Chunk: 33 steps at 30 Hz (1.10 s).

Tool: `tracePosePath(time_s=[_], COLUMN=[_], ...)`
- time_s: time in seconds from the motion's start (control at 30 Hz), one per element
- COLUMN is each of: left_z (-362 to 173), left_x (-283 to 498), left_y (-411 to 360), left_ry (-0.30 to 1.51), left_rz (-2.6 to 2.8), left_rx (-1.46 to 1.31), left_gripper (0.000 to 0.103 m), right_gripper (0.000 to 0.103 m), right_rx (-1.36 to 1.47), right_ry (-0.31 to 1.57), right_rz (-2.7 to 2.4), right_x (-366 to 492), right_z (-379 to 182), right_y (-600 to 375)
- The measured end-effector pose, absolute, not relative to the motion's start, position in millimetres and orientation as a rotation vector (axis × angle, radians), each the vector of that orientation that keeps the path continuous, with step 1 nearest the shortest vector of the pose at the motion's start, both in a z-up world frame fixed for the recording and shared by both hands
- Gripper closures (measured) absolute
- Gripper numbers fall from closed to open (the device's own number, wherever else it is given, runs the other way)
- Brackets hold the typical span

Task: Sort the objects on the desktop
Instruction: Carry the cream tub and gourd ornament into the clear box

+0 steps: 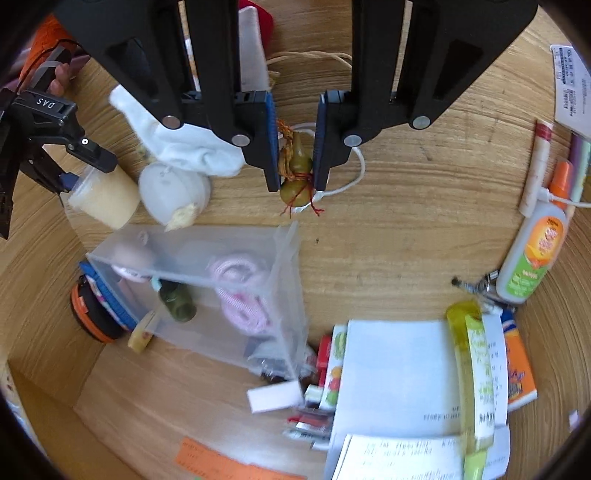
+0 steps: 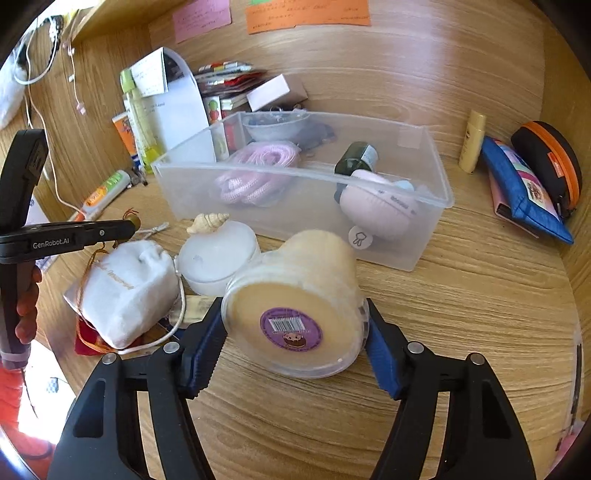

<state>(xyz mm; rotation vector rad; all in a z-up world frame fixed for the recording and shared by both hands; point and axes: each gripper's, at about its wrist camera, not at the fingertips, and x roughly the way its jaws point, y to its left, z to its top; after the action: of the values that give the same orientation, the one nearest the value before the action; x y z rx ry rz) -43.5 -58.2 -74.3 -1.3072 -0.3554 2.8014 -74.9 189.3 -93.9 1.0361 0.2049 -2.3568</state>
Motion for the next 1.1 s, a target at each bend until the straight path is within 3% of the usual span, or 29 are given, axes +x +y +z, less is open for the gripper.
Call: tracePosePath(time_s=[1.1], left_z=[10], left_x=[-52], left_y=[-36], left_ry=[-0.418], left_rz=[2.836], left_rx=[-0.832], left_gripper=[0.087], right_gripper=[0.037], right_rx=[0.763], right_ry=[0.115], right_rz=[-2.469], right_x=[-88], right_z=[-10], right_y=[207])
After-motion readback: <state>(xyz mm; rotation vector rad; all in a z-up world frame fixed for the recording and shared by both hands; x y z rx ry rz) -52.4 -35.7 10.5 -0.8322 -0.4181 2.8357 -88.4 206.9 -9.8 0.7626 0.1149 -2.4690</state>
